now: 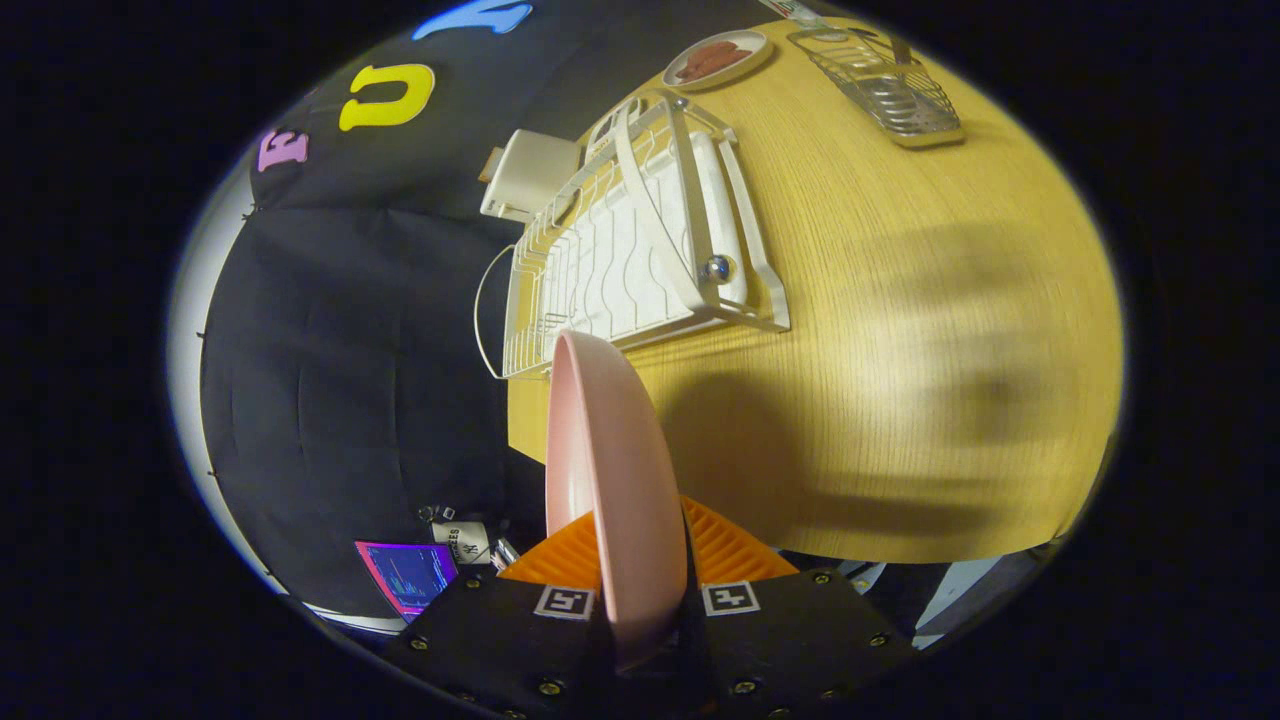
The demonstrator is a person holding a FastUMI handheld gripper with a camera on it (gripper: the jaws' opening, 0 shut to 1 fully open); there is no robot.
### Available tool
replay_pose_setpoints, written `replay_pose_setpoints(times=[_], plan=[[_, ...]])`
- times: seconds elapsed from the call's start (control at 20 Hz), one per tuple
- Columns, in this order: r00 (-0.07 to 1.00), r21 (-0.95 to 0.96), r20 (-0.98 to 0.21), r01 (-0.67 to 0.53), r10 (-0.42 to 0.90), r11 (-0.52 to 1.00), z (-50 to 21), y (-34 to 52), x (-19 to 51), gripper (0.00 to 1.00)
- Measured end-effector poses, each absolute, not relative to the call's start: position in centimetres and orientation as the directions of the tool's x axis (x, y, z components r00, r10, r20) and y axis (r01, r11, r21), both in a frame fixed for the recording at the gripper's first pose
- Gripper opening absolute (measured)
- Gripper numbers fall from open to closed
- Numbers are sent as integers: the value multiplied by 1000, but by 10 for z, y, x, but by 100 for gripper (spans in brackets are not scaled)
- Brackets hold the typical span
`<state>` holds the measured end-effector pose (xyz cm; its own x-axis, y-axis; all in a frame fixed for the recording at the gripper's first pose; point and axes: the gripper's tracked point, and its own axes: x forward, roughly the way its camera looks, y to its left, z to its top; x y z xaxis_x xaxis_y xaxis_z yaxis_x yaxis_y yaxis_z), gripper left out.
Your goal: Take the plate from the dish rack, then take the spoon from the basket and place it into the plate.
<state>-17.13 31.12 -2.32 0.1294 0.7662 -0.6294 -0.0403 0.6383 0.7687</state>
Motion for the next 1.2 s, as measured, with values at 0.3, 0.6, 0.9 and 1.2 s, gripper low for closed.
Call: replay_pose_setpoints(times=[0.3, 0.6, 0.9, 1.2], plan=[[94, 746, -664, 5, 742, 666, -67, 326, -173, 25], [94, 728, -683, 13, 724, 685, -88, 334, -163, 25], [130, 697, -713, 25, 689, 717, -101, 329, -150, 34], [167, 673, -732, 32, 660, 739, -100, 307, -144, 43]])
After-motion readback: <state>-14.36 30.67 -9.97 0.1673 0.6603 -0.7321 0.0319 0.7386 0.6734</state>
